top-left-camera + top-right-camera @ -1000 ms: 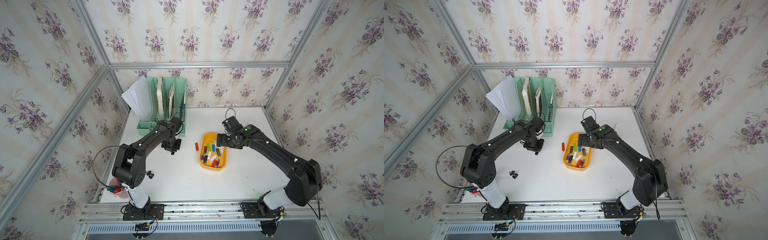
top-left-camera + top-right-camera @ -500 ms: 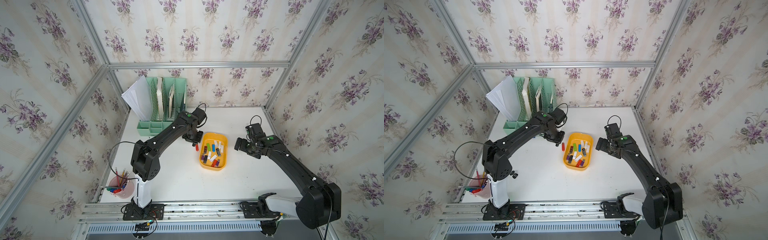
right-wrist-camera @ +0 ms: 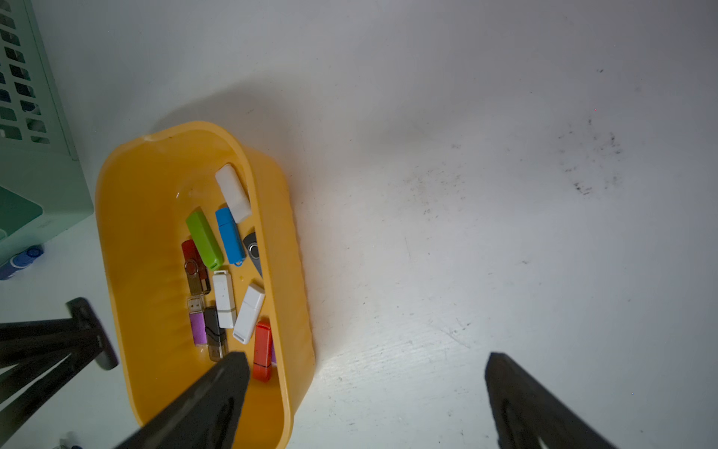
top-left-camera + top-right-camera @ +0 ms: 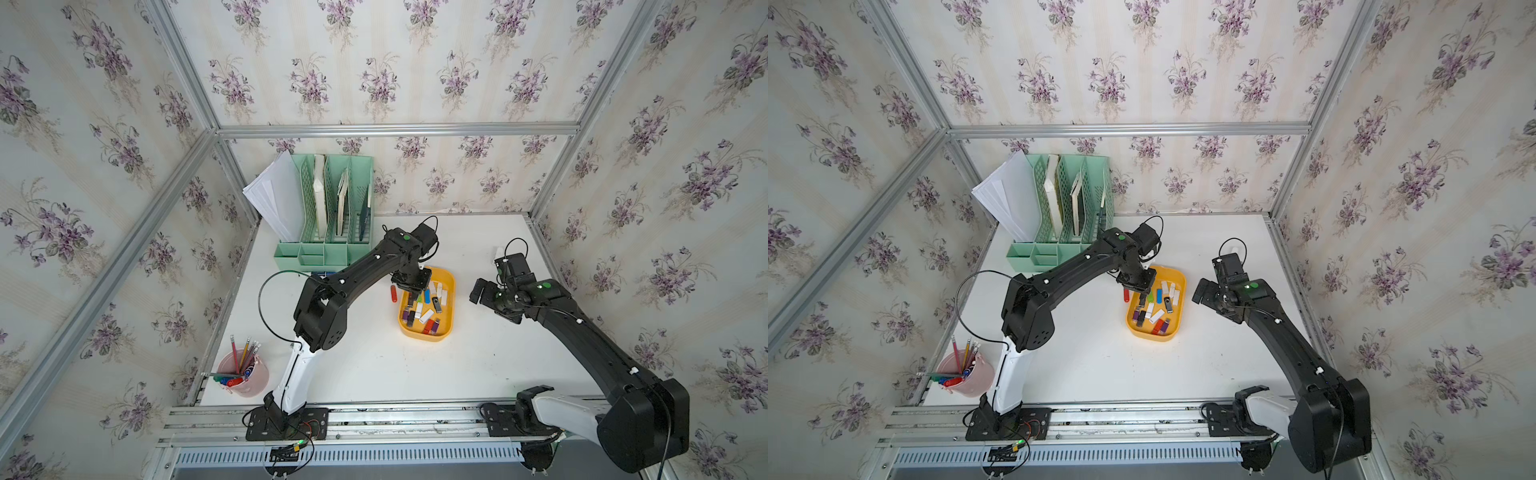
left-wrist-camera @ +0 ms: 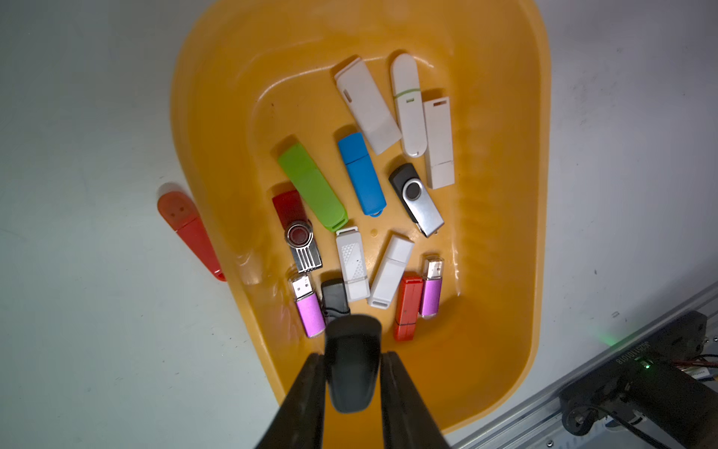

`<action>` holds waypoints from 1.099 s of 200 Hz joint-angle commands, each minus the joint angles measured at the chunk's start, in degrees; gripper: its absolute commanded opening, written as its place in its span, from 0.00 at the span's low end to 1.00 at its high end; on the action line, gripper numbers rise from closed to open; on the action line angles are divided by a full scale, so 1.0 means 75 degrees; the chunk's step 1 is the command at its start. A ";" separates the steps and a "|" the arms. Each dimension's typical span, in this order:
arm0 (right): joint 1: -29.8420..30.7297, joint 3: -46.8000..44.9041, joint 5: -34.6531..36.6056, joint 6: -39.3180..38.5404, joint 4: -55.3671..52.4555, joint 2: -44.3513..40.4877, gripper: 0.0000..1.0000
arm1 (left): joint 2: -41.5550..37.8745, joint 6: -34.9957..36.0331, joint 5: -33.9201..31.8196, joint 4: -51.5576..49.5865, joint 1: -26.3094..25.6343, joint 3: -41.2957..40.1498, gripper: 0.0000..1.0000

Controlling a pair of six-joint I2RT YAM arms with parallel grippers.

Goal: Put the usb flash drive into the storage box
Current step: Place the USB flash in the storage box, then adjust the USB flash at the center of the board.

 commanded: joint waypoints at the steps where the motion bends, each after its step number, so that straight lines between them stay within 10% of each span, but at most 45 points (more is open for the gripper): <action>1: -0.0008 -0.0017 0.0036 0.0106 0.0106 -0.0063 1.00 | 0.0274 -0.0093 0.0091 0.0308 0.0005 0.0204 0.30; 98: -0.0071 -0.0117 -0.0097 -0.0011 0.0214 0.0084 1.00 | 0.0942 0.0048 -0.0166 -0.0230 0.0078 0.1238 0.32; 166: -0.0078 0.0001 -0.0095 -0.0184 0.0340 0.0385 0.99 | -0.0747 0.0234 -0.0893 -0.0379 0.1481 -0.0335 0.59; 220: -0.0078 0.0029 -0.0148 -0.0241 0.0399 0.0566 1.00 | -0.0334 0.0273 -0.0743 0.0068 0.1943 -0.1146 0.61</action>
